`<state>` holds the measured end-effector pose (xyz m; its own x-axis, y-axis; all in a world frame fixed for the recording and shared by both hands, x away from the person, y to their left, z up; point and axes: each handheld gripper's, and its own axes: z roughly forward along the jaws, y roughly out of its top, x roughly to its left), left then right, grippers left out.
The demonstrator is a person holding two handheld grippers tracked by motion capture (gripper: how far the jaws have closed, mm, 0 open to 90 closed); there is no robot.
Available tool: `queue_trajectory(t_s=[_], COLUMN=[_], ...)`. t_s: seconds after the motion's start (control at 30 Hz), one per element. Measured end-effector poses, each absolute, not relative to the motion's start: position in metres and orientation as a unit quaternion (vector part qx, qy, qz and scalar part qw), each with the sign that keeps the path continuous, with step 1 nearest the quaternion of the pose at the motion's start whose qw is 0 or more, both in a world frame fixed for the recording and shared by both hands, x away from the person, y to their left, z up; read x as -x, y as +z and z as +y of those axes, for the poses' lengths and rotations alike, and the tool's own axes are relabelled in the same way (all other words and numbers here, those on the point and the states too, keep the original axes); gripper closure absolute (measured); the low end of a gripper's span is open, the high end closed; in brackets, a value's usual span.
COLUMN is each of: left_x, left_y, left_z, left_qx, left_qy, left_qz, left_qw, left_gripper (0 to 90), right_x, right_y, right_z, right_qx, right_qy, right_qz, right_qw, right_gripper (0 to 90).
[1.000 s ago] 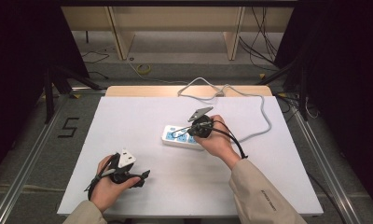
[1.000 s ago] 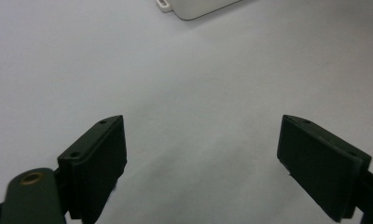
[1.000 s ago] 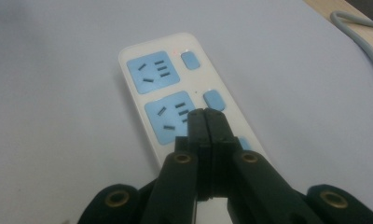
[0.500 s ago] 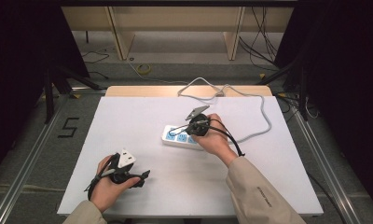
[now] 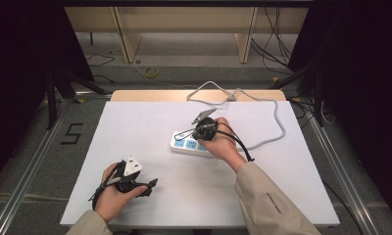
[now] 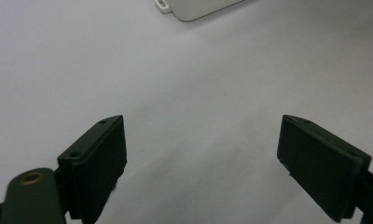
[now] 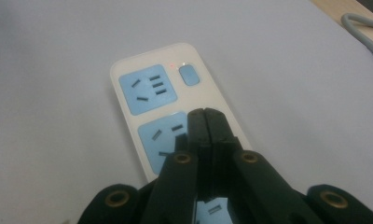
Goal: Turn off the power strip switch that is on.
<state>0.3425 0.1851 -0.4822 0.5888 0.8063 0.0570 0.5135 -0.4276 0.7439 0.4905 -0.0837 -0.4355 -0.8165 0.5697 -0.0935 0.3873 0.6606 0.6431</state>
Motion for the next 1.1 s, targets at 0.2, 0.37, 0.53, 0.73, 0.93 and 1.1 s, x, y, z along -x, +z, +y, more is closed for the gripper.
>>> queue_trajectory(t_s=[0.2,0.37,0.53,0.73,0.93,1.1], left_x=[-0.343,-0.343,-0.343,-0.343,-0.343,-0.343], left_y=[-0.482,-0.482,-0.482,-0.482,-0.482,-0.482], left_z=[0.185,0.185,0.185,0.185,0.185,0.185], left_qx=[-0.819,-0.819,-0.819,-0.82,-0.82,-0.82], left_qy=[0.208,0.207,0.207,0.207,0.207,0.207], left_qz=[0.403,0.403,0.403,0.402,0.402,0.401], left_qw=[0.352,0.352,0.353,0.352,0.352,0.352], left_gripper=[15.2,15.3,15.3,15.3,15.3,15.2], right_x=[-0.493,-0.495,-0.497,-0.499,-0.501,-0.502], right_y=[-0.437,-0.437,-0.435,-0.434,-0.434,-0.434], right_z=[-0.08,-0.078,-0.075,-0.072,-0.07,-0.068], right_qx=[-0.262,-0.262,-0.26,-0.258,-0.262,-0.263], right_qy=[0.31,0.309,0.309,0.31,0.309,0.307], right_qz=[0.902,0.903,0.903,0.904,0.904,0.904], right_qw=[0.144,0.142,0.144,0.143,0.141,0.142], right_gripper=[90.0,90.0,90.0,90.0,90.0,90.0])
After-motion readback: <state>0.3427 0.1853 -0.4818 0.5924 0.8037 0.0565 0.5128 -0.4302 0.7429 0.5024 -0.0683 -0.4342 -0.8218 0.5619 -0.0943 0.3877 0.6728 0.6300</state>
